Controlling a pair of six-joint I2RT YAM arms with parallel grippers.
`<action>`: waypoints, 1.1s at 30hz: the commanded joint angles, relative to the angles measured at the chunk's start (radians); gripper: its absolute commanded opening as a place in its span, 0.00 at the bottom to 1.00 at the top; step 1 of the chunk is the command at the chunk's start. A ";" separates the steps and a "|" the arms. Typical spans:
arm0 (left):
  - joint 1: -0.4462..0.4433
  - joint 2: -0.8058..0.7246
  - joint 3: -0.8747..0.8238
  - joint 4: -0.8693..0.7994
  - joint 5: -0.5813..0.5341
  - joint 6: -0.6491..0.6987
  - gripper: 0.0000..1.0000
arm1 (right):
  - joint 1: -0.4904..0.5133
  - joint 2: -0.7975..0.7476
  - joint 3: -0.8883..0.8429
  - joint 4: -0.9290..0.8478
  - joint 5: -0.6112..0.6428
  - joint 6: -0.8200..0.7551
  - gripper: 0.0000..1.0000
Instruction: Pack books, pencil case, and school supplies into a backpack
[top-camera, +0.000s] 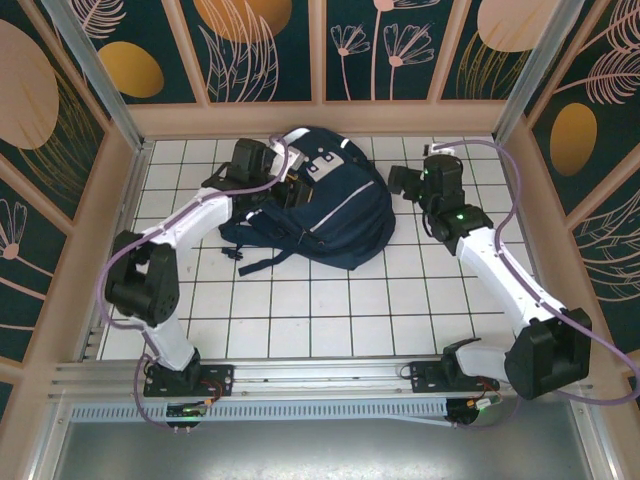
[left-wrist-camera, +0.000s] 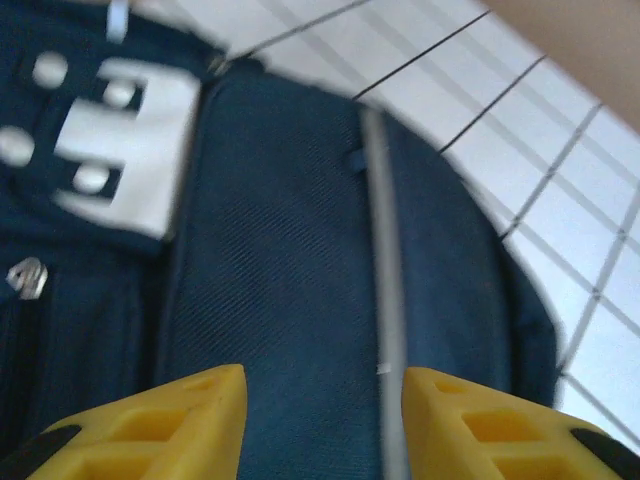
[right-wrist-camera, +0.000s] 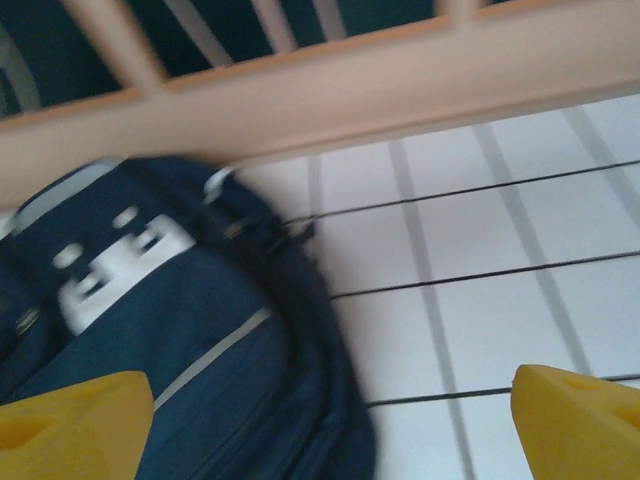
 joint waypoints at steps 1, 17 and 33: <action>-0.003 0.081 0.026 -0.046 -0.159 -0.122 0.47 | 0.016 0.064 -0.021 0.031 -0.367 -0.028 0.86; -0.039 0.131 -0.222 0.191 0.093 -0.362 0.39 | 0.008 0.491 0.091 0.080 -0.537 0.127 0.50; -0.184 -0.310 -0.279 -0.100 -0.019 0.307 0.45 | 0.015 0.623 0.253 0.107 -0.591 0.020 0.48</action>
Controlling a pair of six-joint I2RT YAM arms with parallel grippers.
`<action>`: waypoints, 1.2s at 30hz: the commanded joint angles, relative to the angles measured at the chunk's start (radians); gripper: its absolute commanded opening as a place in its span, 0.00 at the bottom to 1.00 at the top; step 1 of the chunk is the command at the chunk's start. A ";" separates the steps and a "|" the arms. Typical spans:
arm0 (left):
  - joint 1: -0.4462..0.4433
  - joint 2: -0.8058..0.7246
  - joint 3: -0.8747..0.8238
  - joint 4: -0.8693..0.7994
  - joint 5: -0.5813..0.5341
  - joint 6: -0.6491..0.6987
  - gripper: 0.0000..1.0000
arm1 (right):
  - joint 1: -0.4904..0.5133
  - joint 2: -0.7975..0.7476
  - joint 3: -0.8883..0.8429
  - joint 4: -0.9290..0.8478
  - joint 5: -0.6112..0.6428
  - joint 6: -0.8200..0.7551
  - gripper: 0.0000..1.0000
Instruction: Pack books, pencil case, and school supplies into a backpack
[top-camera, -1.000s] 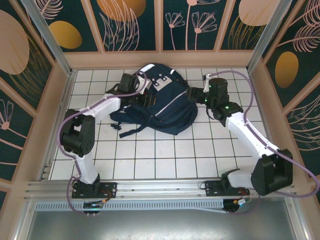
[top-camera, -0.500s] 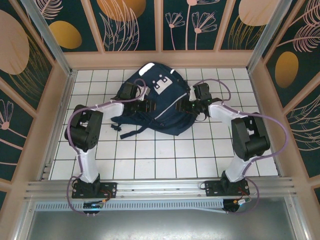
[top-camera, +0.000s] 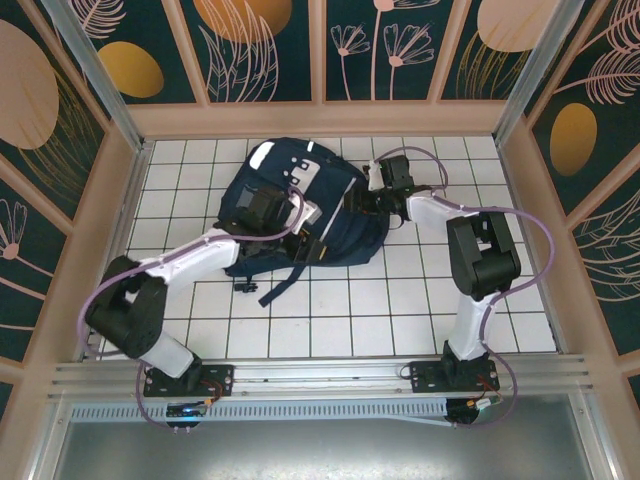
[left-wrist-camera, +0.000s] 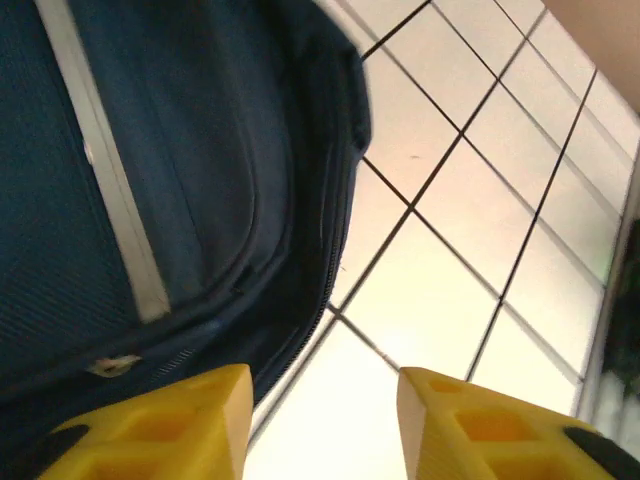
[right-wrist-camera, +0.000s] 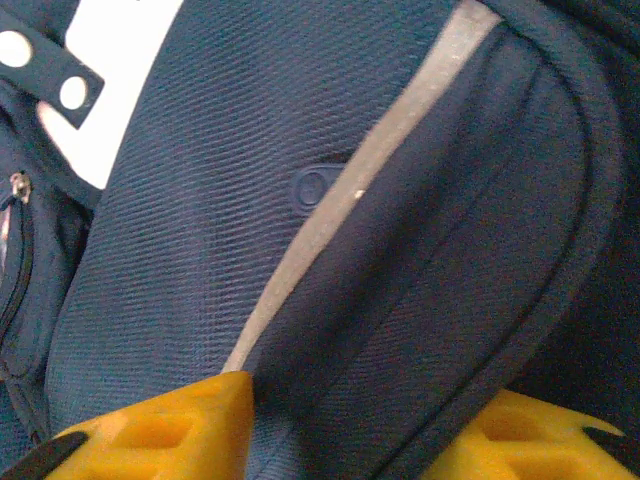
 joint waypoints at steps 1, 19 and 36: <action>0.009 -0.070 0.069 -0.145 -0.115 0.444 0.45 | 0.006 -0.028 0.047 0.008 -0.009 -0.054 0.51; 0.010 0.240 0.123 0.023 -0.505 1.051 0.55 | 0.006 -0.388 -0.210 -0.115 0.073 -0.104 0.61; 0.010 0.243 0.246 -0.049 -0.253 0.828 0.00 | 0.102 -0.439 -0.370 0.011 0.000 -0.303 0.64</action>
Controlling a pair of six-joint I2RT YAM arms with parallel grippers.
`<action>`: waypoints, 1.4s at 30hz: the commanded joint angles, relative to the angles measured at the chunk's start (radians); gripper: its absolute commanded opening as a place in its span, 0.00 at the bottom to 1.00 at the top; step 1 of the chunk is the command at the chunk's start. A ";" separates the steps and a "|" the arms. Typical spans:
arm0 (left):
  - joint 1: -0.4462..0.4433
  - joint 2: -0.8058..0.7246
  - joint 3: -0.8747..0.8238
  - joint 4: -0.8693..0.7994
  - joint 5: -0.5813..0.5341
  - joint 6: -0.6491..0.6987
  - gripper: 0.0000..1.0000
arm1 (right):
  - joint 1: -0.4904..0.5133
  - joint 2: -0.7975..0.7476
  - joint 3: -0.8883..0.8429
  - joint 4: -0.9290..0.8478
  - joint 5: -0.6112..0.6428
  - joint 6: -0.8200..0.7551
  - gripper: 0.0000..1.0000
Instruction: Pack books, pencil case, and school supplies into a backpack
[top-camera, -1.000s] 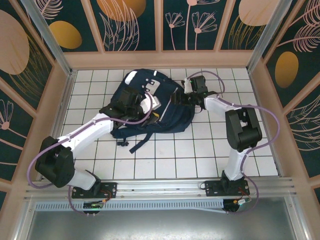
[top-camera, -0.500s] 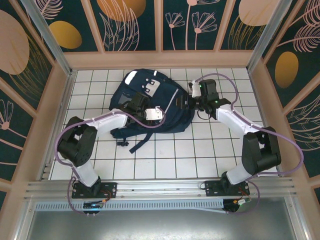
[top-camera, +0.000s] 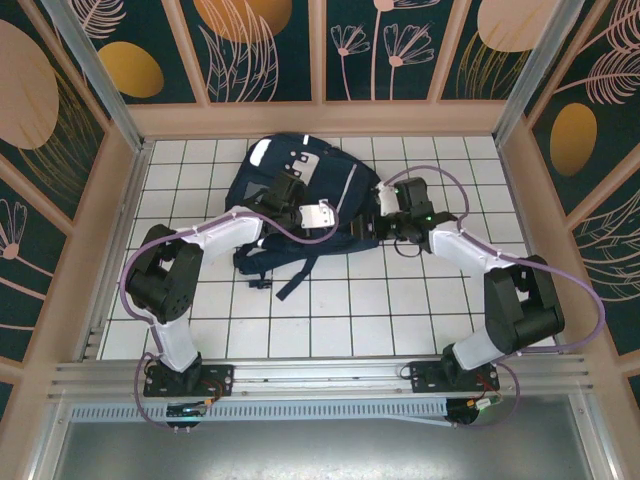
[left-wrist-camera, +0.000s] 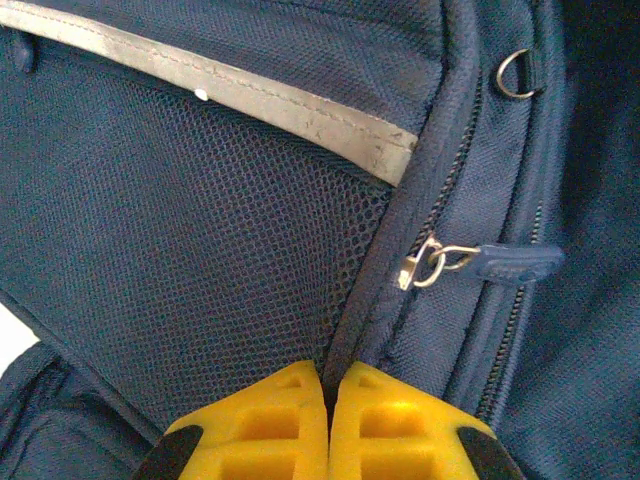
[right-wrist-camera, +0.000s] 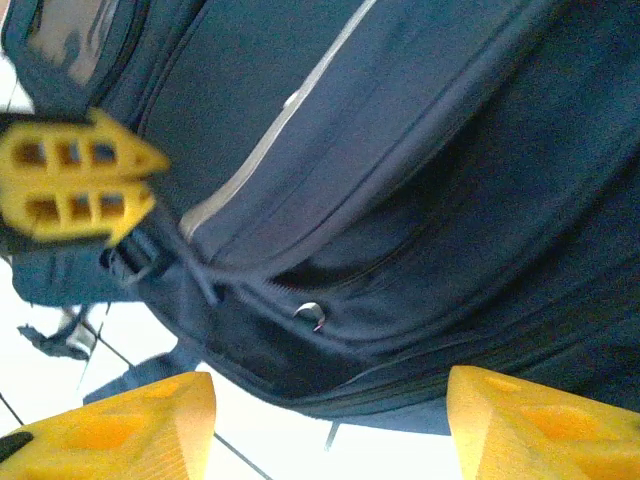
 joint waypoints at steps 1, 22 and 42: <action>0.003 -0.059 0.017 -0.018 0.141 -0.100 0.00 | 0.076 -0.036 -0.031 0.086 0.001 -0.171 0.64; 0.003 -0.136 -0.054 0.135 0.332 -0.365 0.00 | 0.307 0.121 0.066 0.265 0.517 0.152 0.21; 0.061 -0.214 -0.216 0.215 0.190 -0.293 0.00 | -0.006 -0.066 -0.104 0.162 0.089 -0.052 0.00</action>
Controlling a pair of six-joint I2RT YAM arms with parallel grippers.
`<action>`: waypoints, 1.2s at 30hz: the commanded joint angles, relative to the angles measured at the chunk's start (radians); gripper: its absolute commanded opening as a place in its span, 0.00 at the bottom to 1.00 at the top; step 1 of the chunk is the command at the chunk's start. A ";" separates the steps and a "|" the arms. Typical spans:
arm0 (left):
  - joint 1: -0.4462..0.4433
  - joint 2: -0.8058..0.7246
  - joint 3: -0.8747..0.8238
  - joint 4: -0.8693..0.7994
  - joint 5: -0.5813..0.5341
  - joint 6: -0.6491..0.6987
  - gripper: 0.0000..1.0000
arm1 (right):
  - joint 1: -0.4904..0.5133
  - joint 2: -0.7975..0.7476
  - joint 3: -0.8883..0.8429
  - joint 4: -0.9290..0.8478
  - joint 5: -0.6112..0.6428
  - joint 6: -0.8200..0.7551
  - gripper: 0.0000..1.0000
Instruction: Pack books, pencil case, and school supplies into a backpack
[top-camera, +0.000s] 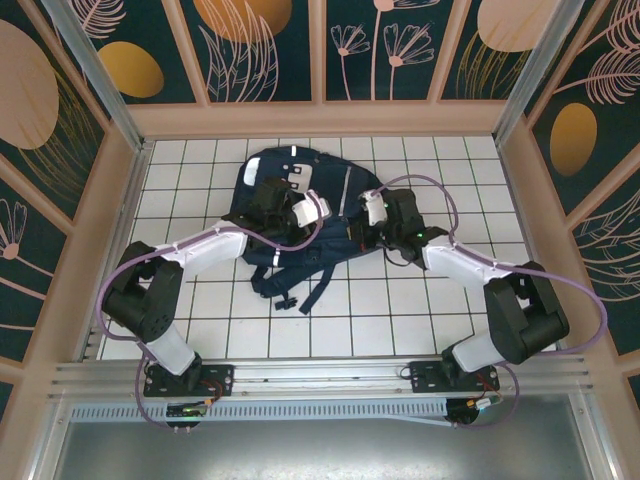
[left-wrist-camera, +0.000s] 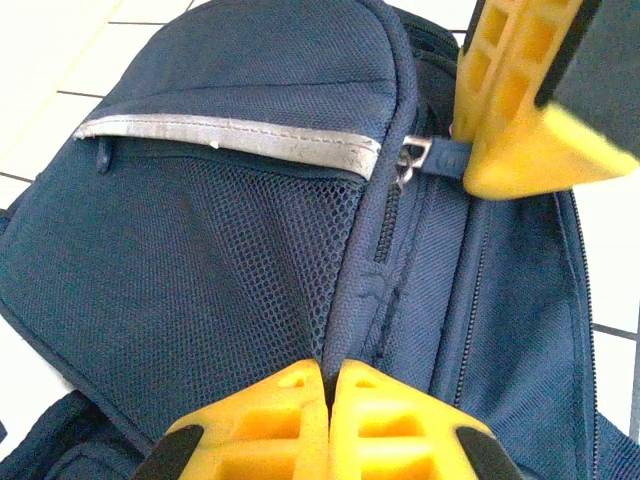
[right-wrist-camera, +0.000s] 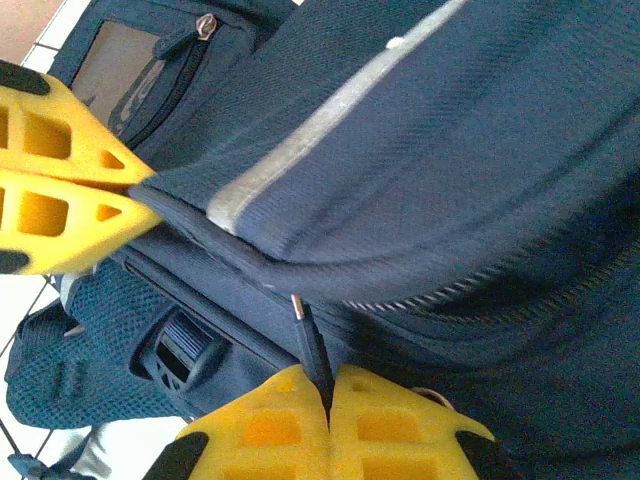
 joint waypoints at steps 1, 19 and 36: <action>0.044 -0.054 -0.031 -0.031 -0.001 0.027 0.00 | -0.074 -0.031 -0.011 -0.030 0.013 -0.064 0.00; 0.246 -0.174 -0.155 -0.052 0.033 0.117 0.00 | -0.016 -0.134 -0.062 -0.022 0.283 -0.098 0.00; 0.275 -0.274 -0.164 -0.185 0.214 0.076 0.56 | 0.086 0.058 0.091 -0.047 -0.033 -0.201 0.34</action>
